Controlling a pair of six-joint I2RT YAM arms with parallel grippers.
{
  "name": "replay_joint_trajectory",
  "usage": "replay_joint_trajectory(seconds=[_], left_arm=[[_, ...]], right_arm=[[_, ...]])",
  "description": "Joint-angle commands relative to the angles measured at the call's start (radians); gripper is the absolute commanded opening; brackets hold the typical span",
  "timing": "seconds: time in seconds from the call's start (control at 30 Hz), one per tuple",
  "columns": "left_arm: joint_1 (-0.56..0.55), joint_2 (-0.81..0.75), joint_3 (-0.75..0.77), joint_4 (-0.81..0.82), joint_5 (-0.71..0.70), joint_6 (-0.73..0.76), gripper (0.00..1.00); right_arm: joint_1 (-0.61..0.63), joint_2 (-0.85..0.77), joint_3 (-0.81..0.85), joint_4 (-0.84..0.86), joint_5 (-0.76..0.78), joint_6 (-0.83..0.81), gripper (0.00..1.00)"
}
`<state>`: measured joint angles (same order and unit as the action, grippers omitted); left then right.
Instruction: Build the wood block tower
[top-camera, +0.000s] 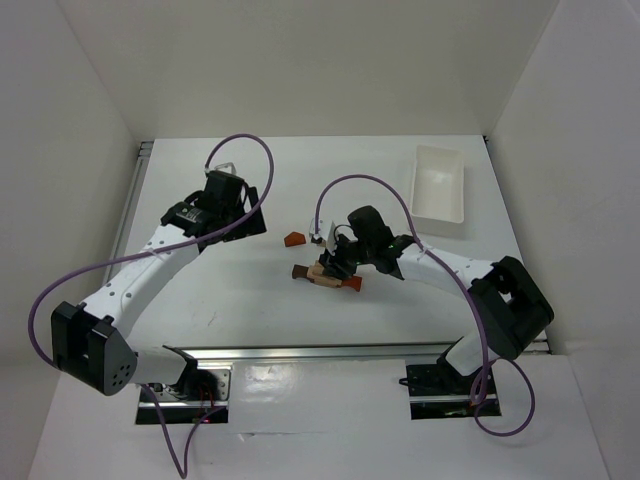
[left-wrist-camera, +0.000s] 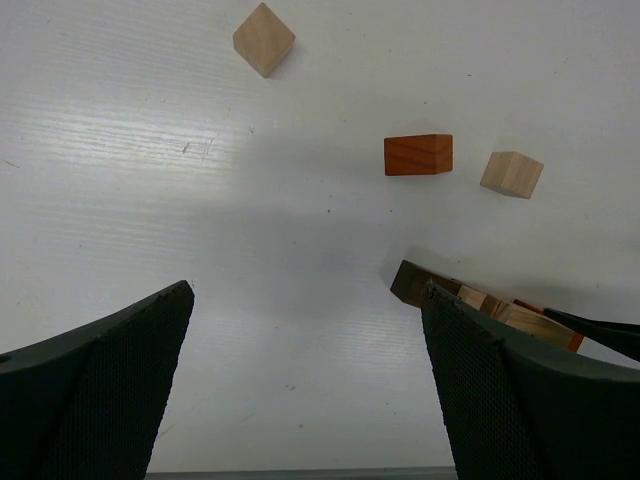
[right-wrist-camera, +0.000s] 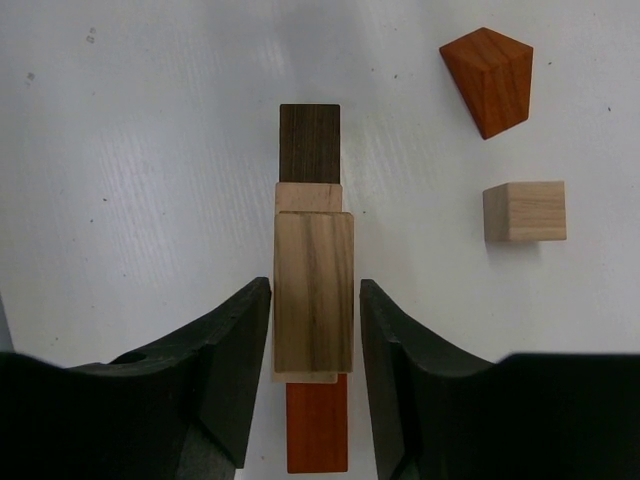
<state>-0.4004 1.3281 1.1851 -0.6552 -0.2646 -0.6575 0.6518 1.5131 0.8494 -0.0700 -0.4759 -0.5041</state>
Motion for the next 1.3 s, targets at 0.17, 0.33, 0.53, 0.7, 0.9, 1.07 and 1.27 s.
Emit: replay_joint_trajectory(seconds=[0.17, 0.33, 0.53, 0.7, 0.9, 1.07, 1.27], left_arm=[[-0.003, 0.016, 0.038, -0.001, -0.010, 0.015, 1.00], [-0.003, 0.025, 0.047, -0.001, -0.010, 0.015, 1.00], [-0.003, 0.094, 0.111, -0.040, -0.041, -0.034, 1.00], [-0.003, 0.151, 0.113, 0.064, 0.013, 0.157, 1.00], [0.130, 0.226, 0.027, 0.298, 0.173, 0.504, 0.97], [0.222, 0.308, 0.027, 0.370, 0.347, 0.642, 0.96], [0.274, 0.457, 0.149, 0.332, 0.486, 0.766, 0.90]], right_arm=[[-0.003, -0.016, 0.011, 0.016, -0.007, -0.001, 0.57], [-0.003, -0.073, 0.011, 0.016, -0.027, -0.001, 0.62], [-0.003, -0.134, 0.011, 0.047, -0.018, 0.009, 0.87], [-0.015, -0.214, -0.030, 0.117, 0.043, 0.029, 1.00], [-0.127, -0.243, -0.038, 0.099, -0.019, 0.070, 1.00], [-0.176, -0.243, -0.047, 0.099, -0.044, 0.070, 1.00], [-0.196, -0.243, -0.038, 0.081, -0.035, 0.050, 1.00]])
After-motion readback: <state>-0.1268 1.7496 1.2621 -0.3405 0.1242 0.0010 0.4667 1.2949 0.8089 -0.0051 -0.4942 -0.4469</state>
